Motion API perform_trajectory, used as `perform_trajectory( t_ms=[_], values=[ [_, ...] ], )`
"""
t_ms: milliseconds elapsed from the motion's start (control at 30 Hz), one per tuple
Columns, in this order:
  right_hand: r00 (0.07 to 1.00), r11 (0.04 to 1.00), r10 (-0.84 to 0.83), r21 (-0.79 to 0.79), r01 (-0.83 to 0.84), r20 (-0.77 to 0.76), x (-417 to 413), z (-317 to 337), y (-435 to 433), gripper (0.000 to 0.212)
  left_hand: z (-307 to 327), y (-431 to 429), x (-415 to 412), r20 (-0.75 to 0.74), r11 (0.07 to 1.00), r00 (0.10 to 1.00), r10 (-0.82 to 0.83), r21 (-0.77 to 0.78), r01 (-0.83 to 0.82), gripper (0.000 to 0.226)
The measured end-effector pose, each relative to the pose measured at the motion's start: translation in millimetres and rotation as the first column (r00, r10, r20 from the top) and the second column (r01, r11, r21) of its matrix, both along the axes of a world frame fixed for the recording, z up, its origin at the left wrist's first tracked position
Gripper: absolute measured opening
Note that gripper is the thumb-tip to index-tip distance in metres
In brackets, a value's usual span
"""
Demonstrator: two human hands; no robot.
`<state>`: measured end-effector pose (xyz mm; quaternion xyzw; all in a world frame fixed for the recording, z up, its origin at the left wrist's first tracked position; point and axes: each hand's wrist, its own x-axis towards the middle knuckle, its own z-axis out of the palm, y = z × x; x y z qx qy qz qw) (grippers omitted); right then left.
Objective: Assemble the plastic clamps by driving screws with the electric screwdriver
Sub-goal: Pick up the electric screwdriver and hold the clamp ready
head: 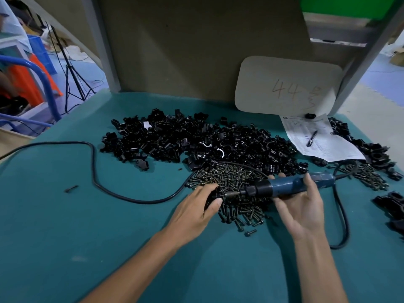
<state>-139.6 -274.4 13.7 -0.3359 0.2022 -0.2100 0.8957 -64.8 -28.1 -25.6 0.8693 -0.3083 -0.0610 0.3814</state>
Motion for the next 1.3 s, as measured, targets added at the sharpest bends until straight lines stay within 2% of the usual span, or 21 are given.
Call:
perform_trajectory(
  t_ms=[100, 300, 500, 767, 933, 1100, 1300],
  values=[
    [1.0, 0.999, 0.014, -0.036, -0.015, -0.02, -0.8, 5.0, -0.3, 0.036, 2.3, -0.4, -1.2, 0.031, 0.999, 0.999, -0.019, 0.03, 0.019, 0.05],
    [0.996, 0.997, -0.028, -0.078, 0.021, -0.086, 0.3, 3.9, -0.3, 0.058, 5.3, -0.2, -3.1, 0.061, 0.999, 0.998, -0.022, 0.046, 0.019, 0.047],
    [0.994, 0.997, -0.044, -0.063, 0.037, -0.102, 0.6, 5.2, 2.8, 0.044, 4.3, -1.0, -3.2, 0.094, 0.998, 0.995, -0.017, 0.063, 0.012, 0.045],
    [0.996, 0.998, -0.038, -0.06, 0.033, -0.083, -0.6, 5.2, 4.3, 0.059, 2.5, -2.6, -3.1, 0.152, 0.994, 0.988, -0.018, 0.107, 0.002, 0.044],
    [0.995, 0.998, -0.044, -0.057, 0.04, -0.086, -0.8, 5.5, 3.8, 0.053, 3.0, -3.6, -4.7, 0.203, 0.988, 0.979, -0.021, 0.154, -0.011, 0.046],
    [0.995, 0.996, -0.058, -0.068, 0.052, -0.085, -1.5, 4.6, 3.8, 0.063, 3.4, -4.7, -5.8, 0.229, 0.981, 0.973, -0.016, 0.192, -0.029, 0.046],
    [0.993, 0.996, -0.058, -0.077, 0.05, -0.102, -2.0, 6.2, 6.5, 0.062, 4.4, -5.7, -7.1, 0.232, 0.979, 0.973, -0.007, 0.202, -0.041, 0.045]
  ],
)
